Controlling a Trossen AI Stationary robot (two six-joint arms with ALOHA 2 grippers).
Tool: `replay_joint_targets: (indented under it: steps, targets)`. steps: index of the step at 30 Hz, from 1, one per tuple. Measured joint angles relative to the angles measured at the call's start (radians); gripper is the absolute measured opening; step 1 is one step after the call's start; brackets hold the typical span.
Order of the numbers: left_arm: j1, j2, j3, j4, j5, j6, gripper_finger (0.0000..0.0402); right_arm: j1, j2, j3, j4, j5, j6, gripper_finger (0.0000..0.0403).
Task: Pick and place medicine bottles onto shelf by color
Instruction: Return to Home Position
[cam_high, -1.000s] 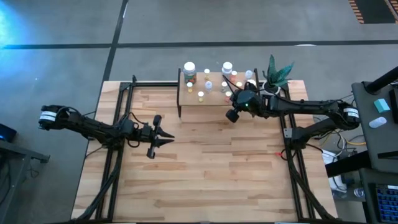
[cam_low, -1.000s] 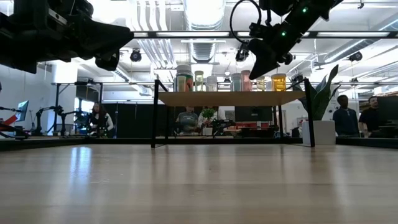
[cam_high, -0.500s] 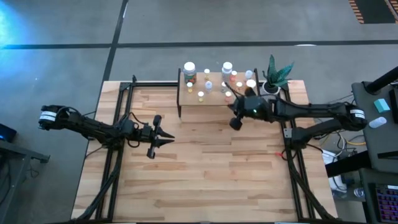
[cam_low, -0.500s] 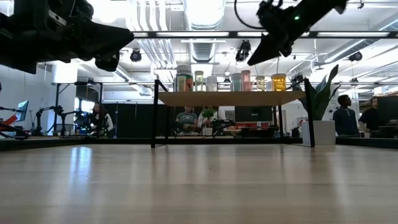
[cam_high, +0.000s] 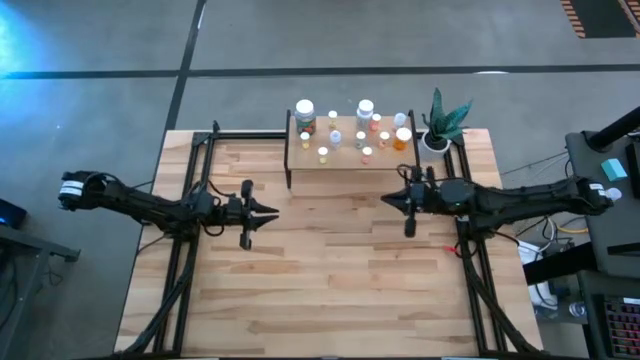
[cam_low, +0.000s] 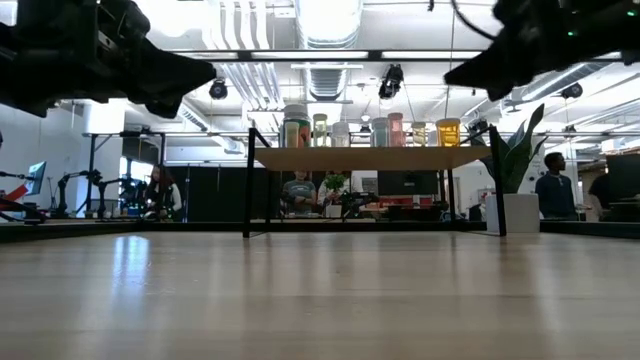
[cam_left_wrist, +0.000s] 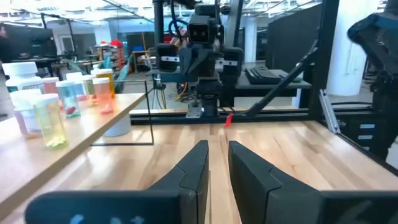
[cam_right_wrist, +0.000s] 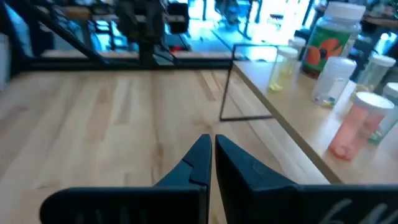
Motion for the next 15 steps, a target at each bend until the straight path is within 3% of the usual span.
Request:
replay_joint_targets:
  steps: [5, 15]
  targets:
    - [0.025, -0.091, -0.011, -0.065, -0.001, -0.001, 0.0044, 0.001, -0.179, -0.085, 0.000, -0.078, -0.032, 0.0012]
    - [0.067, -0.313, -0.096, -0.123, -0.001, -0.029, 0.0044, -0.004, -0.588, -0.215, -0.101, -0.101, -0.105, 0.0012]
